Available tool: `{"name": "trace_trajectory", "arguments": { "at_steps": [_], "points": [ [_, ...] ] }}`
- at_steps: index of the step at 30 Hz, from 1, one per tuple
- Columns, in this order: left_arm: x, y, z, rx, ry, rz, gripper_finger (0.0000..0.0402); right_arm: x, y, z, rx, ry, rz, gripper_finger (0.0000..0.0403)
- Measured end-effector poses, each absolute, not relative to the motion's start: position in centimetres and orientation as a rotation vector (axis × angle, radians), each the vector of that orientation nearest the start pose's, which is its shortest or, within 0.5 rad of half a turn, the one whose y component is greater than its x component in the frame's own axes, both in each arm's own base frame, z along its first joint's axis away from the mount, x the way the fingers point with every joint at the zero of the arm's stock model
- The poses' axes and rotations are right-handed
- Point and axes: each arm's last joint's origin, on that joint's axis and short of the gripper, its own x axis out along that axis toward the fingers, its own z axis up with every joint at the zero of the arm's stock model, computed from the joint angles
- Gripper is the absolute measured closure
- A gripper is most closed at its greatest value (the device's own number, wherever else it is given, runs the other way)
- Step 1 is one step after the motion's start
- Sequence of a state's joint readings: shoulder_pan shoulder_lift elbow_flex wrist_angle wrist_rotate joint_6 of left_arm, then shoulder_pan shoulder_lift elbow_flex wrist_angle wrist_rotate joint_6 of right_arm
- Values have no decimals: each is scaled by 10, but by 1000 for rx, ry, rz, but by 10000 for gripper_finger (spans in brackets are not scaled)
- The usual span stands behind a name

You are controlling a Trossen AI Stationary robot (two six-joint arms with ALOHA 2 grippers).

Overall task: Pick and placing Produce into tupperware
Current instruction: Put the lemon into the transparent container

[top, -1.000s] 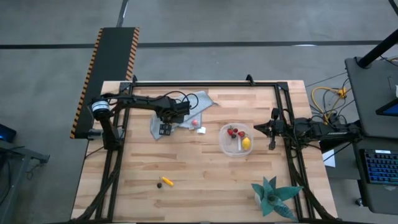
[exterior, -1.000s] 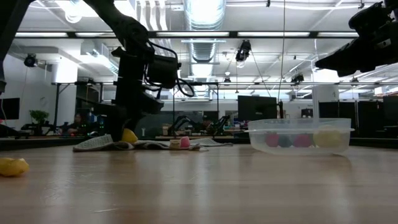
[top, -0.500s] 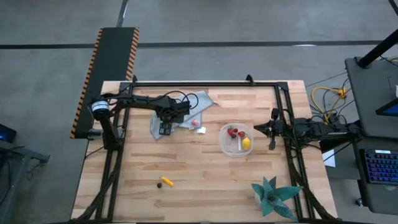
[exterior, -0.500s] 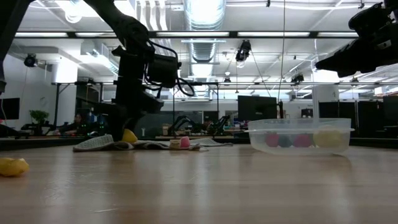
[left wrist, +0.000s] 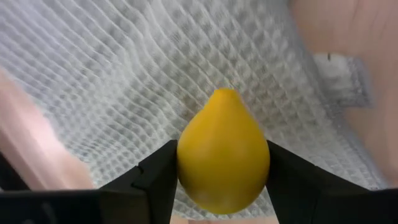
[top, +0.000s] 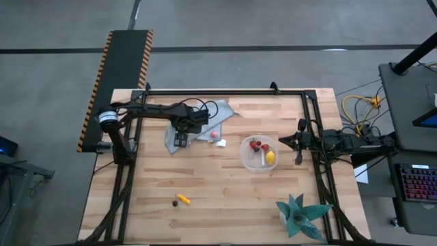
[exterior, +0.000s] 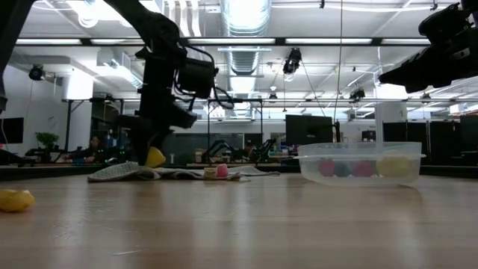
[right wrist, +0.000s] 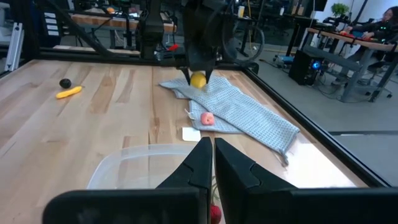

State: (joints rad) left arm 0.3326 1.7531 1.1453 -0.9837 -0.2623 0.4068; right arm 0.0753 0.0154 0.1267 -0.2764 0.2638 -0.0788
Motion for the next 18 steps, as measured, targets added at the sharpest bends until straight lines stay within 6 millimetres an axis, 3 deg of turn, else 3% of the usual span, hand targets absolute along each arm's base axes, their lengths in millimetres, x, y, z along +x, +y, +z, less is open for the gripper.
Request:
{"name": "trace_trajectory", "arguments": {
  "at_steps": [10, 18],
  "points": [
    [306, 105, 221, 260, 1446, 119, 218, 88, -1, 179, -107, 170, -182, 394],
    [333, 90, 254, 373, 1251, 81, 218, 88, -1, 179, -110, 170, -182, 394]
  ]
}}
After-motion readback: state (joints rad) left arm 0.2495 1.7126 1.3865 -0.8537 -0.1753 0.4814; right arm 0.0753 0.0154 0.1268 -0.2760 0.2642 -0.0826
